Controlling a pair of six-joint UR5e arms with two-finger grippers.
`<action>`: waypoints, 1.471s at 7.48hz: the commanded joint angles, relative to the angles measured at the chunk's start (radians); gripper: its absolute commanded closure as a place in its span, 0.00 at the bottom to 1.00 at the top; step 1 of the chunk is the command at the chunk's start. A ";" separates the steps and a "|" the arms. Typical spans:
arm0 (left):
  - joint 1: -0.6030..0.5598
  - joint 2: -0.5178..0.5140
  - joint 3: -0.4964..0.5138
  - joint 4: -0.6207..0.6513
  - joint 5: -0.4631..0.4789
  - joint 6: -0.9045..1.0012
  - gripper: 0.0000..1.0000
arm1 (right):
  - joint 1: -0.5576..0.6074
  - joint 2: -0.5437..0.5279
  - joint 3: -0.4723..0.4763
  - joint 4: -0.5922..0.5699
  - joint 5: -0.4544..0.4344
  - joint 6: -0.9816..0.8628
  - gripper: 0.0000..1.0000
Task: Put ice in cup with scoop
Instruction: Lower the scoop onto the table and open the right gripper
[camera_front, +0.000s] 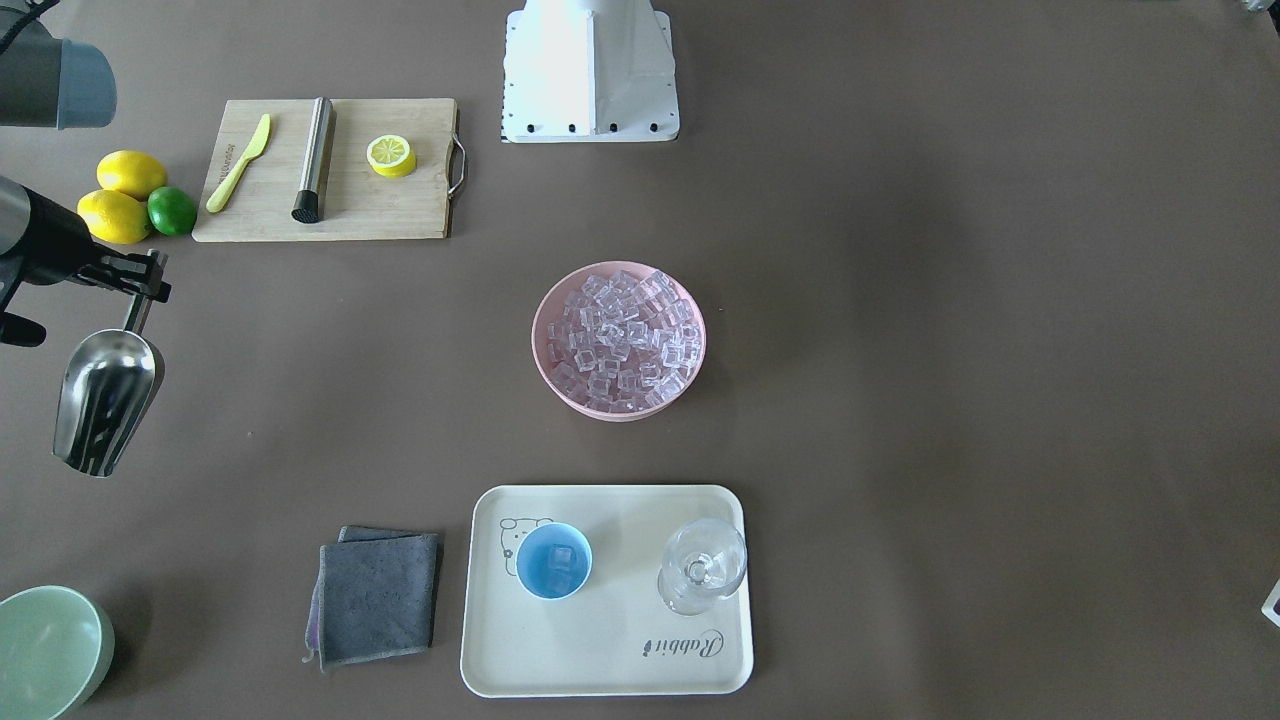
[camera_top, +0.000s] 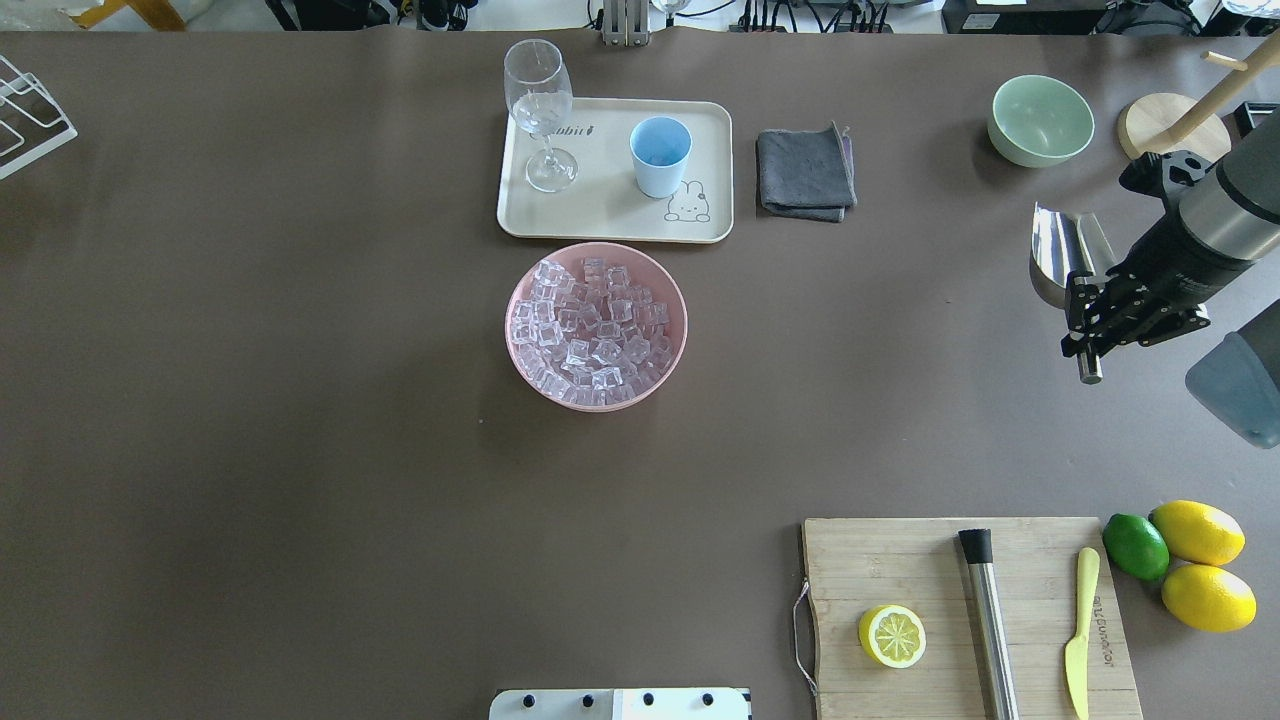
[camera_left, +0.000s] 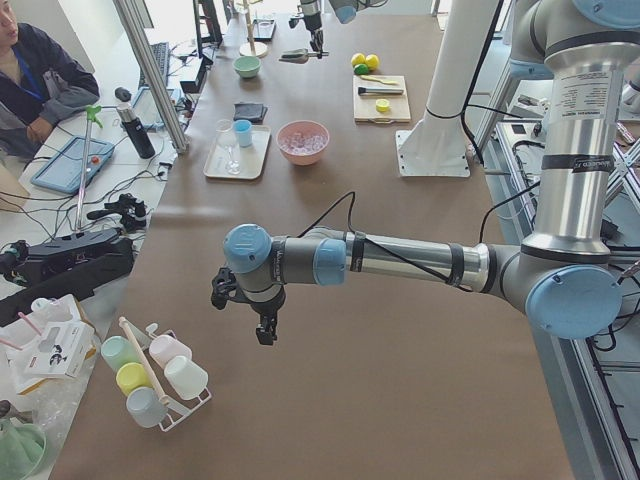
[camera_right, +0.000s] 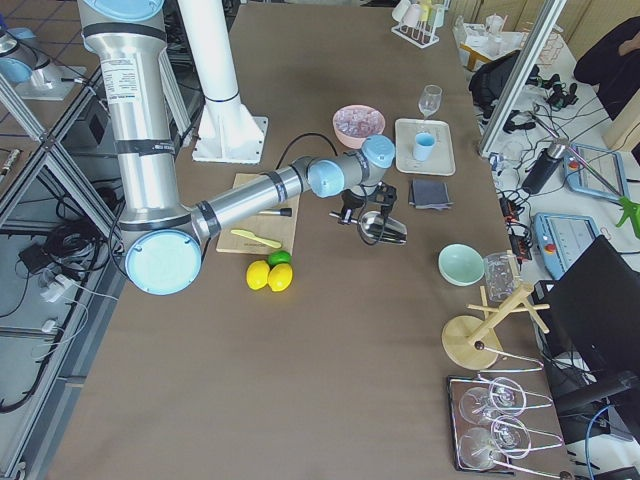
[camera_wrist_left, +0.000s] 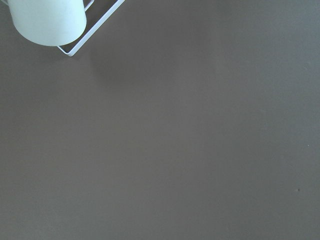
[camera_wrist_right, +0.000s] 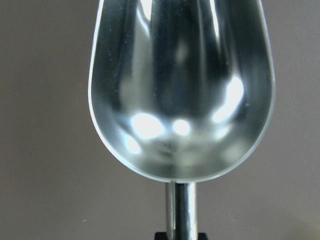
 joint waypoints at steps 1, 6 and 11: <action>-0.001 0.002 0.000 0.000 -0.001 -0.001 0.01 | -0.071 0.002 -0.039 0.004 0.054 -0.021 1.00; 0.004 0.002 0.006 0.020 -0.001 -0.005 0.01 | -0.133 0.005 -0.079 0.007 0.012 -0.051 1.00; 0.002 0.002 0.003 0.020 -0.001 -0.005 0.01 | -0.133 0.003 -0.127 0.007 0.011 -0.174 0.70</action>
